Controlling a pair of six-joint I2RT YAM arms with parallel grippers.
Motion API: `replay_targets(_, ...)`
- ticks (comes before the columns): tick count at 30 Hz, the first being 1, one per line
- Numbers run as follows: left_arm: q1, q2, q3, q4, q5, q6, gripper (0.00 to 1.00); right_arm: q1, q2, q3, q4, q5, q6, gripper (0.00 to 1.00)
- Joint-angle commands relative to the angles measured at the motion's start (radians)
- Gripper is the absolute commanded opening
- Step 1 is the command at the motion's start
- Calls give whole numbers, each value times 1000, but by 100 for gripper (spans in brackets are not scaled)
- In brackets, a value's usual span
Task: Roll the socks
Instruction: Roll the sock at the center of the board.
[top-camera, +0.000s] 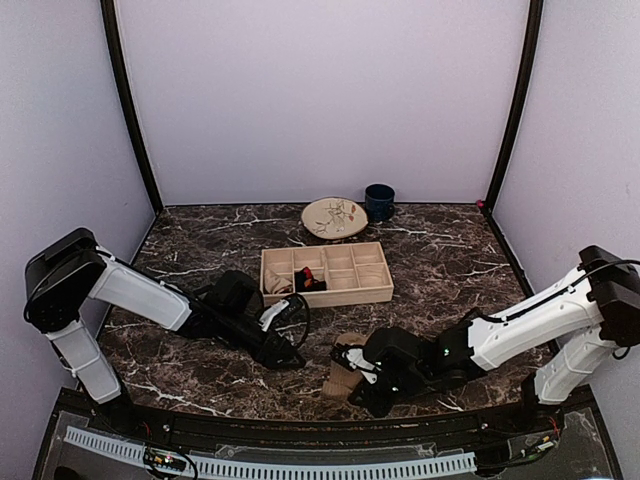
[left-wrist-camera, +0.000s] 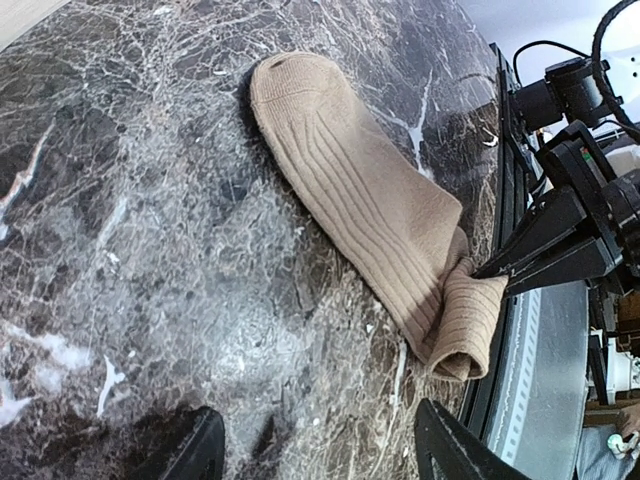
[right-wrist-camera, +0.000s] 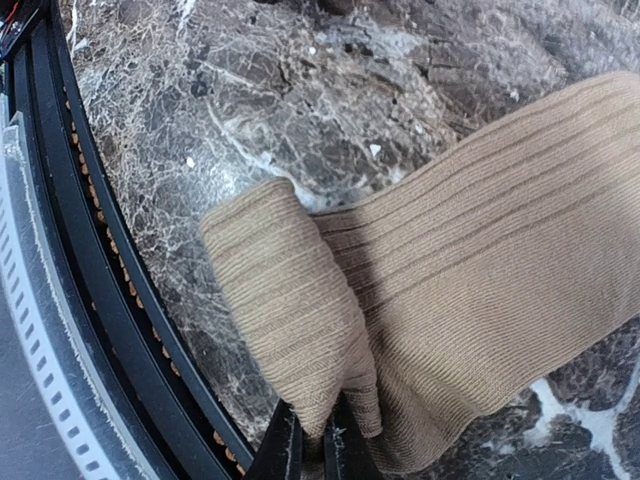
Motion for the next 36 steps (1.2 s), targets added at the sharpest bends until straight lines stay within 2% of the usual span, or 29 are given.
replay_targets(1, -38, -34, 4, -78, -45, 10, 67, -42, -18, 12, -42, -146, 50, 5)
replay_targets(15, -184, -113, 55, -95, -178, -5, 65, -214, 21, 34, -111, -508, 43, 6)
replay_targets(32, -283, -54, 156, -123, -261, 103, 66, -327, 106, 100, -219, -742, -27, 6)
replay_targets(36, -318, -58, 159, -134, -322, 154, 66, -352, 133, 119, -241, -798, -32, 6)
